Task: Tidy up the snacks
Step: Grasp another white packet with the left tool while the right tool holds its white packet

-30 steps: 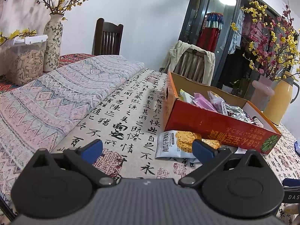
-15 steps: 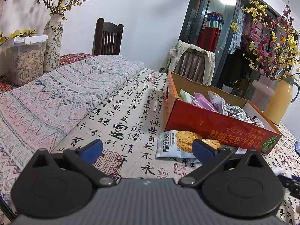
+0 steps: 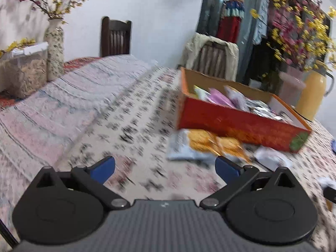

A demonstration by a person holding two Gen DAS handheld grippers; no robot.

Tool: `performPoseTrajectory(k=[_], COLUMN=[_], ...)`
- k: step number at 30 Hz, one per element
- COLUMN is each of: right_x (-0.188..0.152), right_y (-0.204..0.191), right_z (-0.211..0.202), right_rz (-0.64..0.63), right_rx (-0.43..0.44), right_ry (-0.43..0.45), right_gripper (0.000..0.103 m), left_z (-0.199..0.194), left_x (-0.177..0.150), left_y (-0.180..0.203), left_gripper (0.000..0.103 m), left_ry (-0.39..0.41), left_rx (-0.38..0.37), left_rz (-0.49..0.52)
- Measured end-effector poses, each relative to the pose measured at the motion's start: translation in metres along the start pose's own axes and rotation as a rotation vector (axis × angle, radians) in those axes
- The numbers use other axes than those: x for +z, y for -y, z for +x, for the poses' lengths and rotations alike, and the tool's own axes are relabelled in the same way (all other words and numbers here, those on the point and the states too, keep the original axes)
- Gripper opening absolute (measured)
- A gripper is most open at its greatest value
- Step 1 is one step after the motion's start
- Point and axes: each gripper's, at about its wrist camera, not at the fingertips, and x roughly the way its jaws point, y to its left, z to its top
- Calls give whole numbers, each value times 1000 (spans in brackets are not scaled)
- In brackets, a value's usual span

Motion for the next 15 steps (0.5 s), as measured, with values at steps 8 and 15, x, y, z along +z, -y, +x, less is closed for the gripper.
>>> performPoseTrajectory(k=[8,15], right_x=[-8,-13], right_y=[9,22], right_z=[-17,-27], right_rz=[30,44], right_rx=[44,66], right_ry=[33,63], right_gripper=[41,41], left_z=[-24,-26], left_x=[-17,-27], left_y=[49,76], left_gripper=[103,103], left_ry=[-99,-174], left_rx=[-71,-8], left_rz=[-1,-45])
